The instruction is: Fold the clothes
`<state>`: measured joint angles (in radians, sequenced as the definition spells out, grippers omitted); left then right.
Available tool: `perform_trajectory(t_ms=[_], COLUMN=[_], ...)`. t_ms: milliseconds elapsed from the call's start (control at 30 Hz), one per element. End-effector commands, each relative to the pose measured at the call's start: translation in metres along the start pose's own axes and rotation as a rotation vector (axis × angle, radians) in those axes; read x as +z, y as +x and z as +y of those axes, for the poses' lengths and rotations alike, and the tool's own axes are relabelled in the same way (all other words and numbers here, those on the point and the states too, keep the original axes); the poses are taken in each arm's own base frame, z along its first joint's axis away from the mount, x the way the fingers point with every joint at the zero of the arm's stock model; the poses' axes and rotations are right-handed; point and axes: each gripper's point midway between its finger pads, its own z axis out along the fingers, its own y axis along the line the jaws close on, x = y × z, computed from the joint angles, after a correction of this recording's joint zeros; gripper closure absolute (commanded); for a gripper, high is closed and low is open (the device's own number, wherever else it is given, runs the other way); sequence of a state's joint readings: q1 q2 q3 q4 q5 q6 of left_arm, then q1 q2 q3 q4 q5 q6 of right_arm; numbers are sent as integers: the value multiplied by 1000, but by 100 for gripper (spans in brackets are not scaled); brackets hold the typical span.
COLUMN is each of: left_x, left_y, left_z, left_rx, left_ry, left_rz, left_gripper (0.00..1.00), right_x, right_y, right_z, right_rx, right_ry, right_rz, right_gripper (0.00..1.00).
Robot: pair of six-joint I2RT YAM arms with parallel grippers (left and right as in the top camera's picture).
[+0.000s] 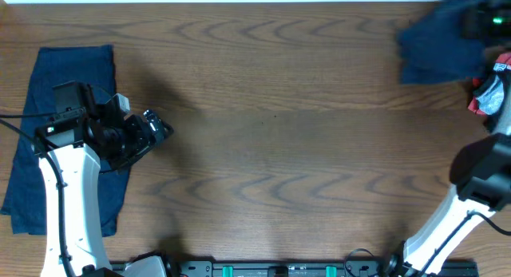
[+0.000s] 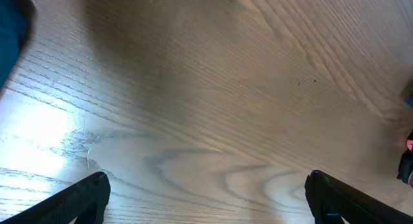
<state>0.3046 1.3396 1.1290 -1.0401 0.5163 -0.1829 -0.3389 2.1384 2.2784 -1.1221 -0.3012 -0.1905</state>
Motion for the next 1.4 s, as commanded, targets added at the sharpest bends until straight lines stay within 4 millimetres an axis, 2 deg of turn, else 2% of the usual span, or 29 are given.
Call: perform_trajectory(t_ms=[0, 67, 167, 267, 333, 433, 600, 667, 800, 933, 1033, 1167, 1367], left_x=[-3, -3, -3, -3, -3, -3, -3, -3, -3, -3, -3, -3, -3], left_y=[-4, -4, -4, -4, -4, -4, -4, -4, -4, -4, -4, -3, -2], left_z=[-3, -3, -3, -3, -3, -3, -3, -3, -3, -3, -3, -3, -3], left_rx=[17, 18, 18, 18, 18, 17, 18, 17, 17, 18, 17, 16, 10], left_ry=[-1, -1, -1, -1, -1, -1, -1, -1, -1, -1, -1, -2, -2], left_rz=[-10, -10, -10, -10, -9, -9, -10, -8, -7, -10, -8, -6, -3], left_gripper=[2, 2, 2, 2, 2, 2, 2, 2, 2, 2, 2, 2, 2], right_x=[-21, -19, -21, -22, -27, -38, -41, -36, -27, -22, -22, -38, -71], right_y=[-3, 14, 31, 40, 43, 51, 55, 57, 58, 38, 14, -14, -51], right_z=[27, 44, 52, 54, 75, 104, 108, 97, 55, 30, 15, -5, -9], right_rx=[142, 227, 331, 326, 218, 150, 243, 296, 325, 267, 190, 168, 111], right_ry=[-6, -36, -36, -50, -191, -369, -384, -305, -38, 80, 155, 279, 299], right_rz=[6, 82, 160, 195, 210, 238, 272, 285, 269, 174, 75, -35, -178], right_gripper=[99, 99, 99, 99, 99, 99, 99, 99, 99, 99, 99, 99, 99])
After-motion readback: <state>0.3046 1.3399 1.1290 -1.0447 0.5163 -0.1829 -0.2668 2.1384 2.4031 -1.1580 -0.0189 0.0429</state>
